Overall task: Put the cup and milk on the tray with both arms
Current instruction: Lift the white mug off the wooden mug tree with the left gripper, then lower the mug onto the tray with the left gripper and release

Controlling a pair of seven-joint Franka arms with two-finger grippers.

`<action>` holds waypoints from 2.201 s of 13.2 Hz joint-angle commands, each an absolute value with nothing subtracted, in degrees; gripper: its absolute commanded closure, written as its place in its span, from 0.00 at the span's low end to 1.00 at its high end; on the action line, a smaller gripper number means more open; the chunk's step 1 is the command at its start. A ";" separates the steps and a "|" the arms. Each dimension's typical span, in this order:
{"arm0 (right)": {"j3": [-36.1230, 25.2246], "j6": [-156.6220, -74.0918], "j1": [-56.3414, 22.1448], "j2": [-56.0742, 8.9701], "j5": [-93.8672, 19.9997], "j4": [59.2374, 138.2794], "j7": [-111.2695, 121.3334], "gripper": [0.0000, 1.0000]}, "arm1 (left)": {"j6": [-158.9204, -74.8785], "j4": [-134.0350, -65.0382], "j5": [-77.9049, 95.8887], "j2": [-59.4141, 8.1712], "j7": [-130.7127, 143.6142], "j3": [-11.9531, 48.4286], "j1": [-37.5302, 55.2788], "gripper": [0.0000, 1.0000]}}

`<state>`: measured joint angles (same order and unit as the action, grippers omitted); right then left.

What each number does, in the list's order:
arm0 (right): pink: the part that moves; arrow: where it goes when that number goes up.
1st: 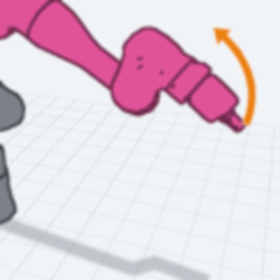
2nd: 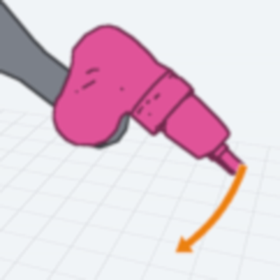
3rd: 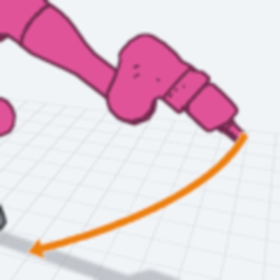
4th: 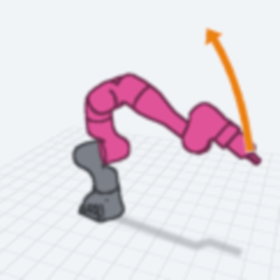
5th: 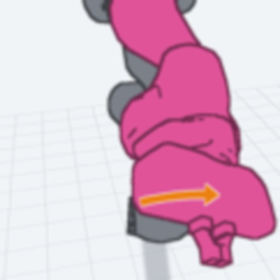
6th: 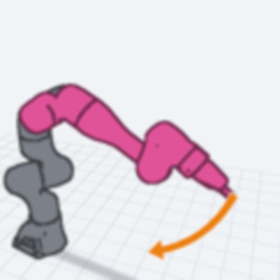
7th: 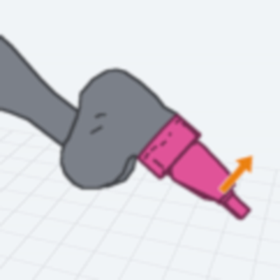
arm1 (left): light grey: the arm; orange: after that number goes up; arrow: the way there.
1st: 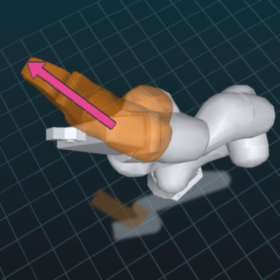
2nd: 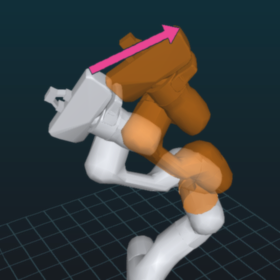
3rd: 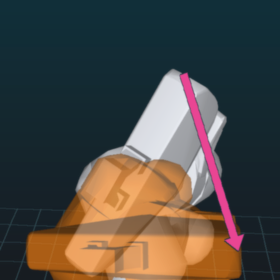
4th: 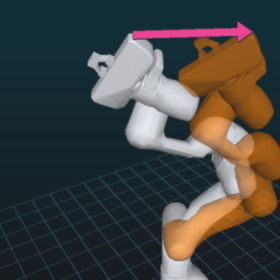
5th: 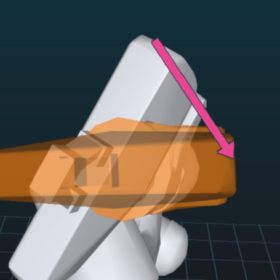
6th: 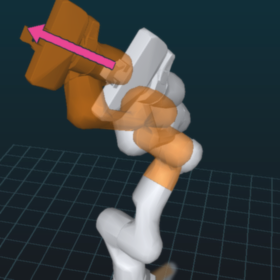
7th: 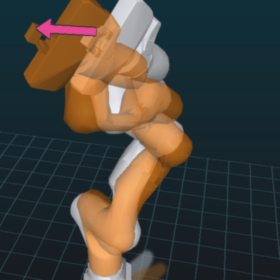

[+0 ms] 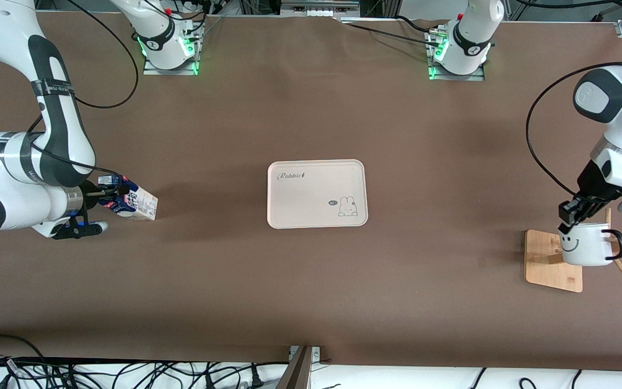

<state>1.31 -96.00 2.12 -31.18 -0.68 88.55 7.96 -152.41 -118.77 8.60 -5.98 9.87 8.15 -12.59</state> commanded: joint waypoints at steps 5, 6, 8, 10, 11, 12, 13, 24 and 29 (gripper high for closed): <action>1.85 -95.71 2.20 -28.92 -0.35 88.42 8.79 0.35 | -133.37 -113.48 9.49 -1.67 6.59 13.61 -12.57 1.00; 1.76 -95.71 2.20 -28.48 -0.26 88.42 8.79 0.38 | -129.59 -111.99 9.41 -1.76 6.50 14.23 -12.57 1.00; 1.67 -95.71 2.20 -28.39 -0.26 88.42 8.61 0.43 | -118.37 -107.60 9.40 -2.28 6.59 16.16 -12.31 1.00; 1.58 -95.89 2.20 -28.48 -0.26 88.42 8.79 0.48 | -109.64 -103.99 9.49 -4.03 6.50 18.27 -12.13 1.00; 1.58 -95.80 2.28 -28.48 -0.26 88.42 8.88 0.50 | -107.25 -103.45 9.41 -4.74 6.42 19.76 -11.95 1.00; 1.58 -95.80 2.20 -28.48 -0.26 88.42 8.88 0.50 | -104.36 -103.36 9.40 -5.09 5.89 22.39 -11.34 1.00; 1.58 -95.63 2.28 -28.39 -0.26 88.42 8.88 0.50 | -103.72 -103.10 9.40 -5.97 6.32 24.85 -10.64 1.00; 1.49 -95.89 2.64 -29.18 -0.18 88.86 9.49 0.58 | -92.37 -69.64 4.22 -41.99 52.98 25.58 12.38 1.00; 1.58 -95.36 2.64 -28.83 -0.26 88.68 9.32 0.58 | -98.77 -69.52 4.31 -49.56 58.79 25.49 16.95 1.00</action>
